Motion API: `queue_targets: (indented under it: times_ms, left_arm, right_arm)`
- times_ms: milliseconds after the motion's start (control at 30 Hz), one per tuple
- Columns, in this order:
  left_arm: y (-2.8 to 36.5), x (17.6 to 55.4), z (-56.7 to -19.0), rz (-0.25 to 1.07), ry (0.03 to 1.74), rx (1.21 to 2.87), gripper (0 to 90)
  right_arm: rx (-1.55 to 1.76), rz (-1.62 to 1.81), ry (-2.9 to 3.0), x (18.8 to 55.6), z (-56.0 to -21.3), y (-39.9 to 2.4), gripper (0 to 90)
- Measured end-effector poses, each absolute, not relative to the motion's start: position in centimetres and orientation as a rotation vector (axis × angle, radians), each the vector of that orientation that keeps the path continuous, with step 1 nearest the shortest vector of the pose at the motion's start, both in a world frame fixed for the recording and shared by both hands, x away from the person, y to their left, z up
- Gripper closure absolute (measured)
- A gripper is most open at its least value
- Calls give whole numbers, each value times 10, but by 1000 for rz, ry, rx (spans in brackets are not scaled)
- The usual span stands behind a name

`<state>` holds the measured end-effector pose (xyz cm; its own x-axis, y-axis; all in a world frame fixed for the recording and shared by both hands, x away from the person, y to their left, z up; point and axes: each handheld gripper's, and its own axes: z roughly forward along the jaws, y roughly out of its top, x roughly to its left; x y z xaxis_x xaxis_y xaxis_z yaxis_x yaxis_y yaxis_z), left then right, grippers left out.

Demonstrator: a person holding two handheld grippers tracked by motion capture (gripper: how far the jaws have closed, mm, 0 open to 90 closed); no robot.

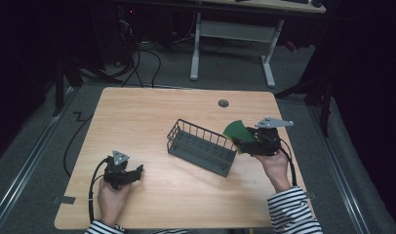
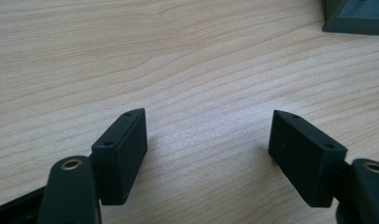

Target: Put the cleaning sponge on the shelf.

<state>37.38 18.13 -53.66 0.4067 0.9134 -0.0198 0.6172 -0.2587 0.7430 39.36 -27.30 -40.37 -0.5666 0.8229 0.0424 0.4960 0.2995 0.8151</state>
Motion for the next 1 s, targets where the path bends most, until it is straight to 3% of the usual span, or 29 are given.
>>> queue_targets:
  times_ms: [467,1000]
  left_arm:
    - [181,374,-537,555,1301,1981,287]
    - [181,374,-537,557,1301,1983,288]
  right_arm:
    - [1014,1089,2363,420,-412,-227,297]
    - [955,1029,2452,419,-422,-221,289]
